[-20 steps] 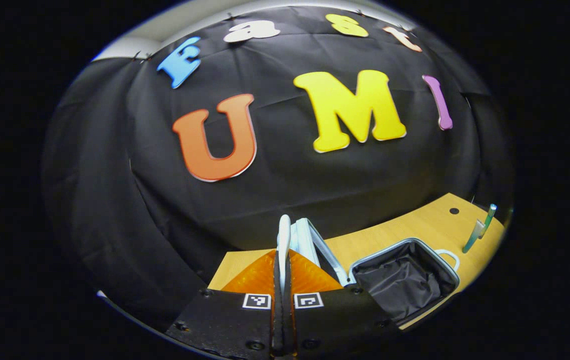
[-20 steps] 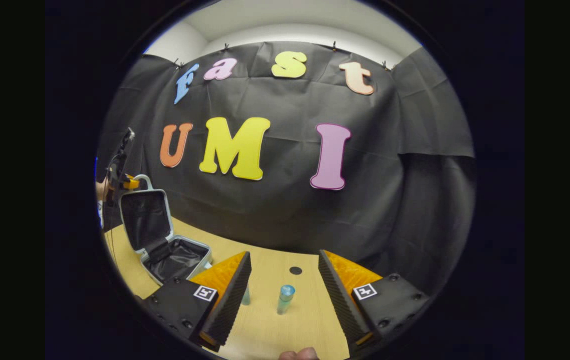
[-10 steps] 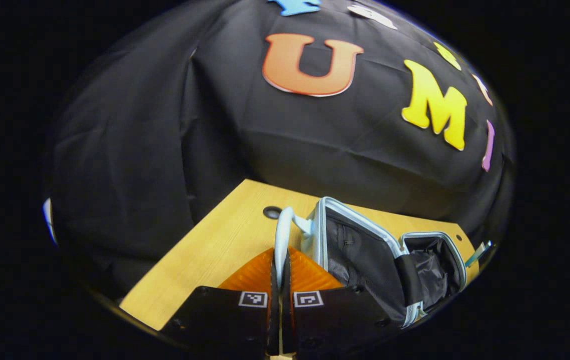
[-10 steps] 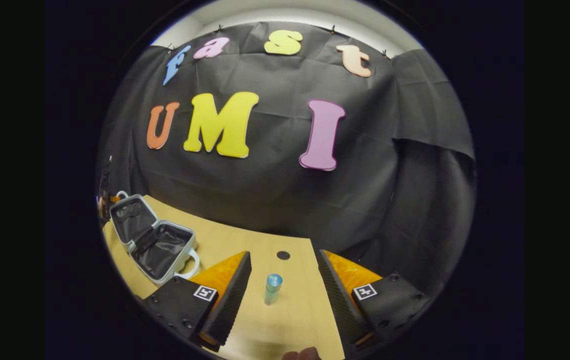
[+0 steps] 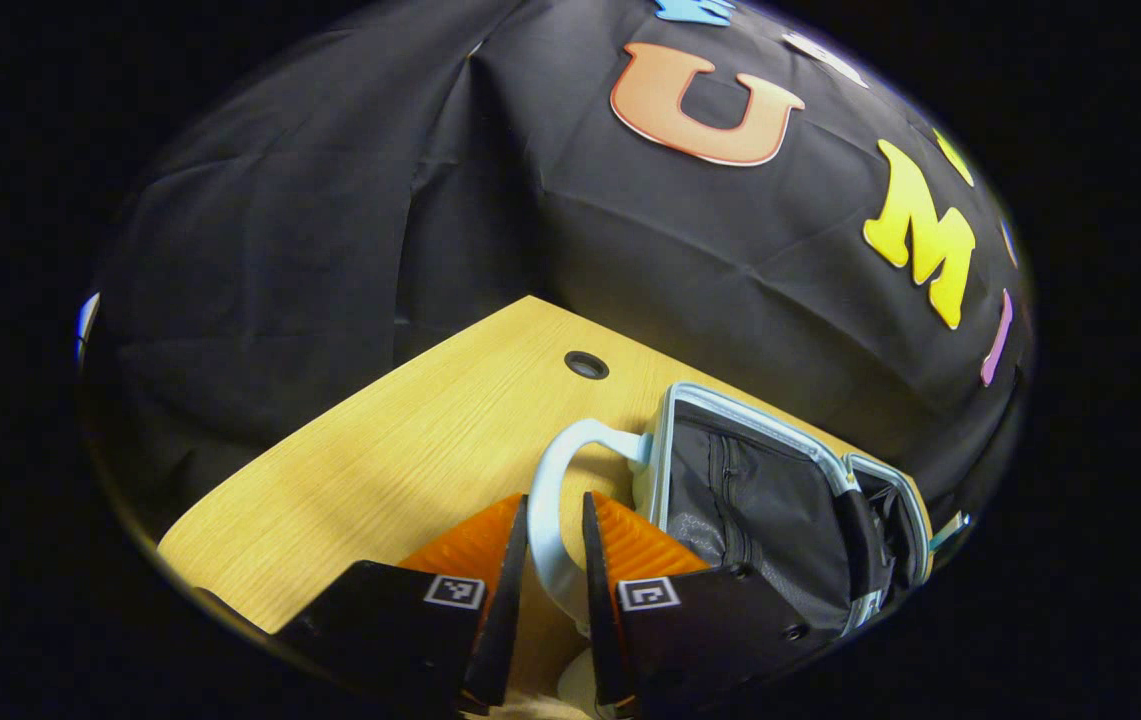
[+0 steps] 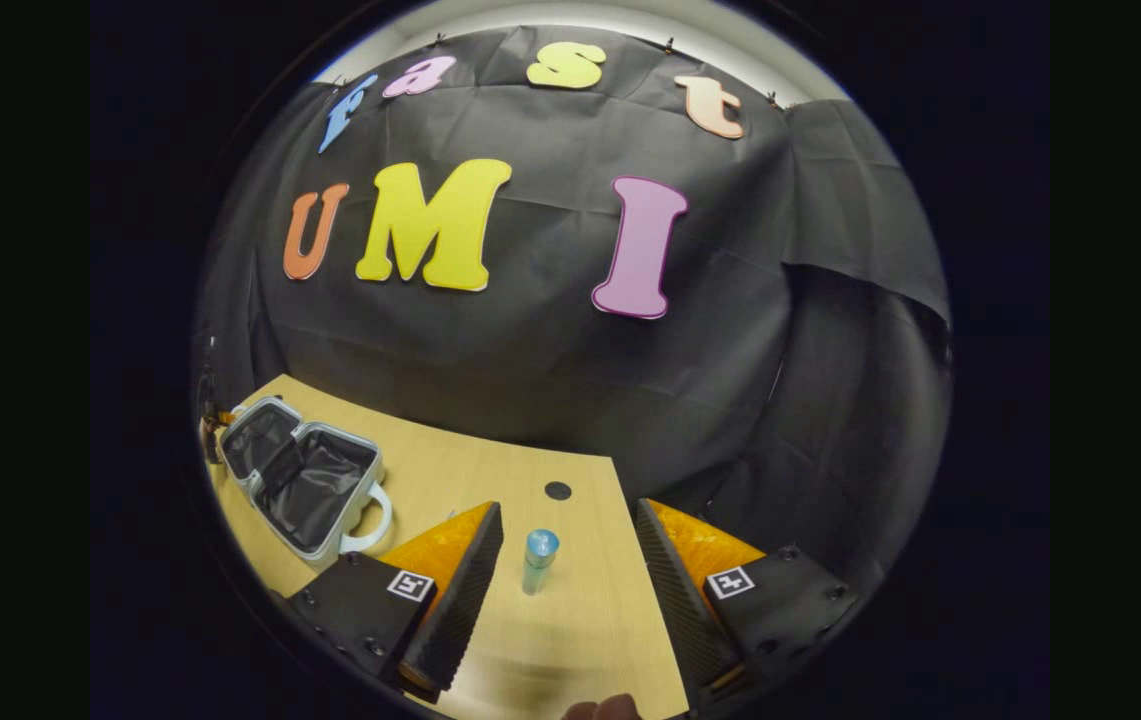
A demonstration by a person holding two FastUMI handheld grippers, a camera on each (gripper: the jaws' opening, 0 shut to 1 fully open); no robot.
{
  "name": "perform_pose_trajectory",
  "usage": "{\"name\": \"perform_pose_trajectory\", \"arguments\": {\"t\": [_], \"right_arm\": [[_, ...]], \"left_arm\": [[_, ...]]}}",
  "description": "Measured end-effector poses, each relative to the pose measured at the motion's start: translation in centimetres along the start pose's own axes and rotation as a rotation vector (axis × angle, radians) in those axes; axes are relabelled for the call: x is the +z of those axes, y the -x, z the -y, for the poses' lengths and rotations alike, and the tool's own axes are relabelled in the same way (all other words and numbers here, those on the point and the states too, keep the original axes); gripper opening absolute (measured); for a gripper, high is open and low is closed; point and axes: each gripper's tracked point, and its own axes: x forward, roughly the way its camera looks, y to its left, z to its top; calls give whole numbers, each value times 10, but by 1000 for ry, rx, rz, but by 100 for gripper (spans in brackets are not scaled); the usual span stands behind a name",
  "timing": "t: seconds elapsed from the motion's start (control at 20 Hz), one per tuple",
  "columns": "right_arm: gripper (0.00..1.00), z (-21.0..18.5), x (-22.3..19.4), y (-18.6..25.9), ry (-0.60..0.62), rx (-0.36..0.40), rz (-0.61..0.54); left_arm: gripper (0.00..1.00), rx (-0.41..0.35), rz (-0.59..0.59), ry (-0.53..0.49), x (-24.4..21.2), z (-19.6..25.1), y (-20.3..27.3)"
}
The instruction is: First open the suitcase, pack the skin care products into it, and then close the suitcase.
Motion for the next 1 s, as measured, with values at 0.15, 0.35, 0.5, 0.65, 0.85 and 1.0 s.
{"name": "perform_pose_trajectory", "arguments": {"t": [0.15, 0.35, 0.5, 0.65, 0.85, 1.0], "right_arm": [[80, -9, -3, 2, 14, 30, 12], [80, -7, -6, 4, -43, 61, 35], [80, 11, -12, 6, -121, 52, 43], [80, 41, -14, 9, -162, 26, 77], [80, 77, -21, 15, -176, 15, 113], [80, 91, -30, 20, -149, 36, 134]], "left_arm": [[62, 45, 86, -15, 29, -2, 18], [77, 111, 309, -214, 110, 59, 89], [99, 129, 441, -352, 139, 149, 148], [87, 48, 521, -412, 129, 263, 196], [98, -73, 498, -381, 66, 392, 233], [97, -160, 432, -417, 1, 464, 243]]}}
